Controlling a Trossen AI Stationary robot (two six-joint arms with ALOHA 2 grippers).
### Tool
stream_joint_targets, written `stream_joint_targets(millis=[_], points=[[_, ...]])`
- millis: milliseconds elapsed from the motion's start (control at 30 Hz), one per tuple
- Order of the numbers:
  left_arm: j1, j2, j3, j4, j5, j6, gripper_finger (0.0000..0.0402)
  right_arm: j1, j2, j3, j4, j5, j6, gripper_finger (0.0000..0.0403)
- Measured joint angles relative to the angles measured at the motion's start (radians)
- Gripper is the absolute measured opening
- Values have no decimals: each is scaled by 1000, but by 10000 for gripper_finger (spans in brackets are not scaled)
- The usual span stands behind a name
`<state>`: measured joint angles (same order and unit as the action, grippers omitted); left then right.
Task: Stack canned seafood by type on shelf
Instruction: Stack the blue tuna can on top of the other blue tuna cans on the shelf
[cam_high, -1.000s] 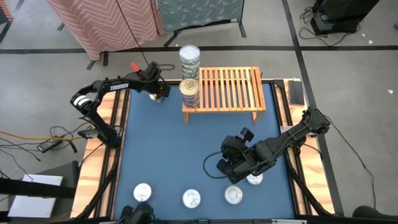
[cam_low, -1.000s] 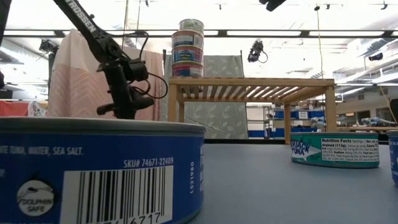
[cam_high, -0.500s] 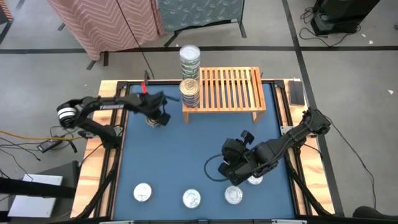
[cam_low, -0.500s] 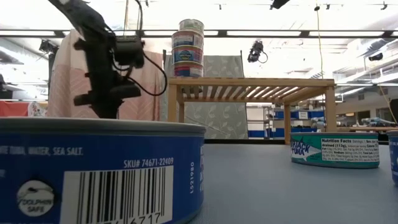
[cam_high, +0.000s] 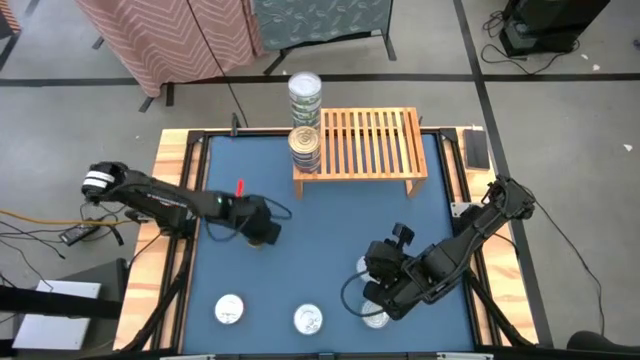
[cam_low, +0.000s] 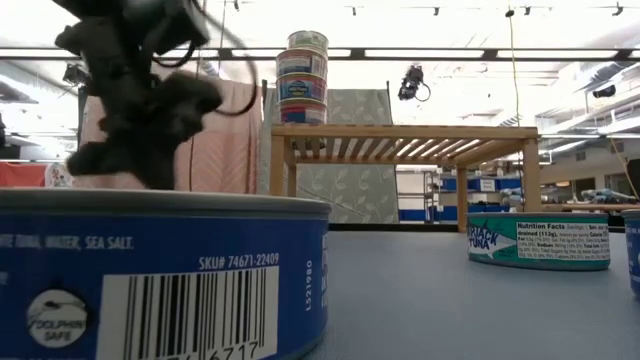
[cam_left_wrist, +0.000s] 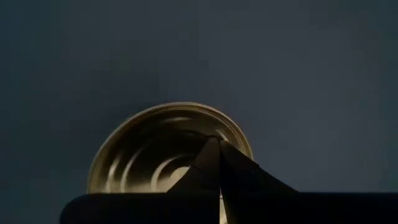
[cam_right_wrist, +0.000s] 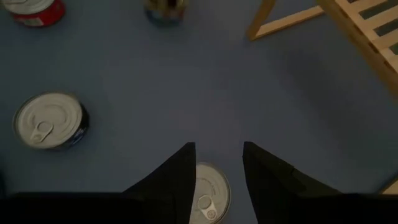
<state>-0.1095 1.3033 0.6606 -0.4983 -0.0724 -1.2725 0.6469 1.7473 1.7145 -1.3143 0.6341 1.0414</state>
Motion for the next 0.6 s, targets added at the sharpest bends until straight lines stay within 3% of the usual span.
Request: stream_joint_targets(millis=[133, 333, 467, 600], points=[[-80, 131, -4, 390, -21, -60, 1, 14, 0, 0, 2, 1, -6, 137], [-101, 407, 40, 924, -33, -92, 1, 33, 0, 0, 1, 14, -16, 135], [-104, 424, 118, 1075, -37, -50, 1, 74, 0, 0, 1, 142, -15, 135], [-111, 341, 177, 1060, -36, 72, 0, 108, 0, 0, -13, 240, 8, 134]])
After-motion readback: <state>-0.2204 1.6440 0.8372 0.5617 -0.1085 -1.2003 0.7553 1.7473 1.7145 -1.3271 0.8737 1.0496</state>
